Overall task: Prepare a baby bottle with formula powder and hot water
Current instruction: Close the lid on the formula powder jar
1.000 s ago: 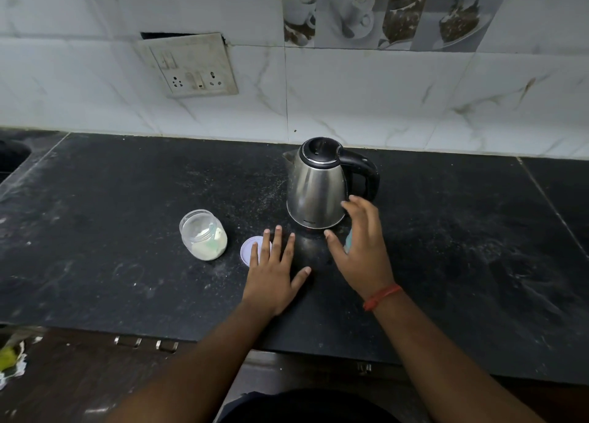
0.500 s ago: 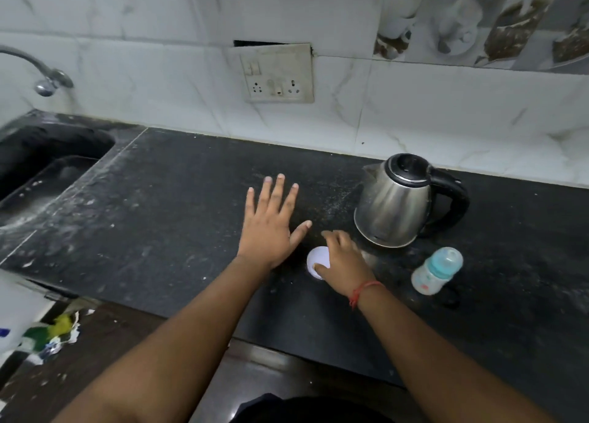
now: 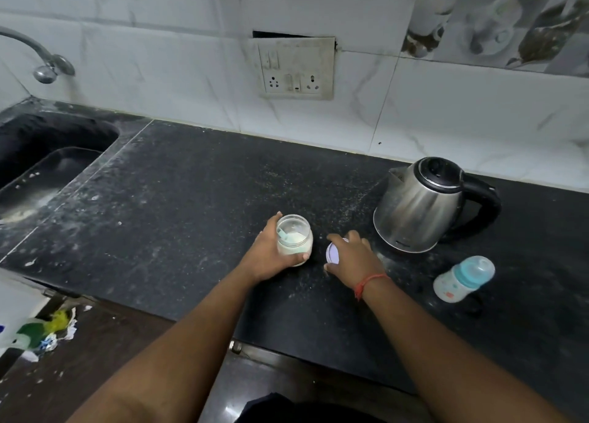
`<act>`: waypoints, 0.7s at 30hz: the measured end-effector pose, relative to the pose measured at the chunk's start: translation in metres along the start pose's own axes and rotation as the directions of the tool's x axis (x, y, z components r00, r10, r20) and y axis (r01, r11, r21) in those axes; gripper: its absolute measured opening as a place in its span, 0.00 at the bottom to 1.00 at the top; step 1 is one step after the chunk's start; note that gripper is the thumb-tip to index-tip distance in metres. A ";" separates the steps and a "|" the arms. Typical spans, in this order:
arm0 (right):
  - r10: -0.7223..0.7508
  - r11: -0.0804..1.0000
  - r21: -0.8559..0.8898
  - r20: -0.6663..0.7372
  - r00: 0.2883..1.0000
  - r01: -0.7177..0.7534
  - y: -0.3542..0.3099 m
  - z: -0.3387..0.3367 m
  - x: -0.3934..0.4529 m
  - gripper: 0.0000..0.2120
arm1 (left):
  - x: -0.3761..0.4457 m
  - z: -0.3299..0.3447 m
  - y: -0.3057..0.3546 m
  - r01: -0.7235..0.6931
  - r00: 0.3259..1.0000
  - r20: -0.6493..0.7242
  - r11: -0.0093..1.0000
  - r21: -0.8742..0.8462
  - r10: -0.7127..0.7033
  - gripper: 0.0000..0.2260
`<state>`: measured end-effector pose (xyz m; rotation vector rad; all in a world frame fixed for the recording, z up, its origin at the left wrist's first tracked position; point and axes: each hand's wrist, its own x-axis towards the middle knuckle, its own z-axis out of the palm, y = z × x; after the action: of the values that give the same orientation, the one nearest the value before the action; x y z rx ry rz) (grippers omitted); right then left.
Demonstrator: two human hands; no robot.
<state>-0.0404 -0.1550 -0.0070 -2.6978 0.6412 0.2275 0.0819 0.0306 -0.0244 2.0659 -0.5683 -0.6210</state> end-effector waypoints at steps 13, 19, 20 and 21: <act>0.133 0.778 0.627 -0.243 0.961 0.051 0.026 -0.058 -0.030 0.20 | -0.006 0.048 0.027 -0.173 0.975 -0.161 0.979 -0.104 0.155 0.35; 0.182 0.735 0.652 -0.455 0.872 0.187 0.051 -0.083 -0.049 0.18 | -0.014 0.083 0.066 -0.267 0.957 -0.127 0.963 -0.042 0.260 0.38; 0.159 0.736 0.640 -0.478 0.864 0.219 0.055 -0.085 -0.052 0.19 | -0.015 0.088 0.073 -0.280 0.954 -0.121 0.959 -0.039 0.274 0.38; 0.127 0.742 0.623 -0.492 0.861 0.247 0.058 -0.086 -0.055 0.19 | -0.017 0.093 0.079 -0.294 0.950 -0.118 0.955 -0.040 0.288 0.38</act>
<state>-0.1097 -0.2139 0.0680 -2.0317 0.6116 -0.6550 -0.0011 -0.0573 0.0003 1.9011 -0.7636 -0.3433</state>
